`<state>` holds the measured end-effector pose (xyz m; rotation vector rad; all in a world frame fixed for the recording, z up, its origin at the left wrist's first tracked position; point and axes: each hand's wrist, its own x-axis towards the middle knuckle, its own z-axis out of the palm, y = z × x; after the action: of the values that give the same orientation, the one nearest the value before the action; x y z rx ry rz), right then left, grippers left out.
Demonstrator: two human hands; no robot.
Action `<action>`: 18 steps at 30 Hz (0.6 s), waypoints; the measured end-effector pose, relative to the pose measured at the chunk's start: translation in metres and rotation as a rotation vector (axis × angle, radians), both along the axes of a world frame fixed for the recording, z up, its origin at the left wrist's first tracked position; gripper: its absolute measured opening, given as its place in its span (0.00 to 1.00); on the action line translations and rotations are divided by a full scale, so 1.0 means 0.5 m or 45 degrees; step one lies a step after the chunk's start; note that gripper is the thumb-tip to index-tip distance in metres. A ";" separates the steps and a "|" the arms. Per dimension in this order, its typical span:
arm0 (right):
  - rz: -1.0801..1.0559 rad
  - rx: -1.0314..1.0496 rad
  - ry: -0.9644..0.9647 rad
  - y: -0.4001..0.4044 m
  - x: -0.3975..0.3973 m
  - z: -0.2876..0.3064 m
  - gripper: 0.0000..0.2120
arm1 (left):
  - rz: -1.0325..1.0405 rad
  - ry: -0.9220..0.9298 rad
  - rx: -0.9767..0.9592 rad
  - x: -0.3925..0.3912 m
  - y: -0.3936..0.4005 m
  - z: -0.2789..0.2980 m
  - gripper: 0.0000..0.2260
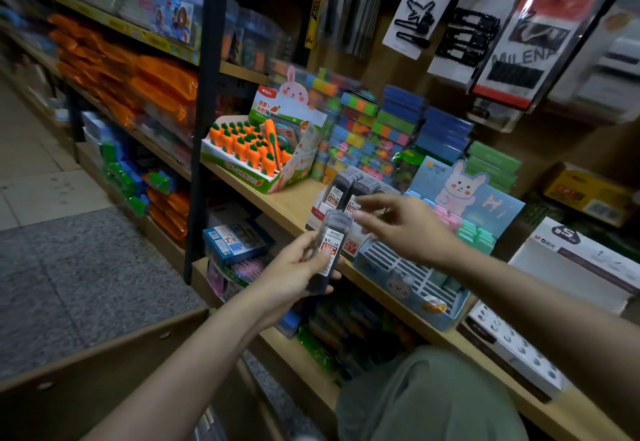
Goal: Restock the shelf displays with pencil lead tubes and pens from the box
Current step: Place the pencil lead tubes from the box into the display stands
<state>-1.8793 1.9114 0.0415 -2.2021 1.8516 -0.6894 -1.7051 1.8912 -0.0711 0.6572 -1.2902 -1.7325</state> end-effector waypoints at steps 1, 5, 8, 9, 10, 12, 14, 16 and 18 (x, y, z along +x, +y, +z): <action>0.034 0.061 -0.058 0.007 0.020 -0.009 0.18 | -0.024 -0.011 -0.014 0.001 0.003 0.004 0.11; 0.069 0.136 -0.306 0.018 0.054 -0.020 0.11 | -0.090 -0.079 -0.015 0.018 0.012 0.022 0.11; 0.063 0.230 -0.366 0.017 0.055 -0.017 0.05 | -0.081 -0.148 -0.050 0.032 0.021 0.030 0.09; 0.060 0.265 -0.376 0.014 0.053 -0.015 0.05 | -0.061 -0.173 -0.066 0.034 0.025 0.031 0.08; 0.062 0.301 -0.391 0.012 0.052 -0.011 0.06 | -0.034 -0.190 -0.077 0.034 0.029 0.030 0.08; 0.090 0.358 -0.400 0.005 0.044 0.000 0.04 | 0.013 -0.203 -0.083 0.028 0.037 0.029 0.06; 0.123 0.366 -0.311 -0.003 0.035 0.015 0.04 | 0.038 -0.205 -0.066 0.016 0.042 0.035 0.06; 0.115 0.332 -0.246 -0.016 0.022 0.037 0.08 | 0.124 -0.198 -0.059 -0.002 0.034 0.047 0.07; 0.042 0.231 -0.260 -0.035 0.001 0.068 0.11 | 0.364 -0.288 -0.112 -0.019 0.014 0.061 0.09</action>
<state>-1.8790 1.8937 0.0755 -1.9656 1.7018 -0.6829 -1.7146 1.8981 -0.0406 0.9580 -1.3427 -1.3918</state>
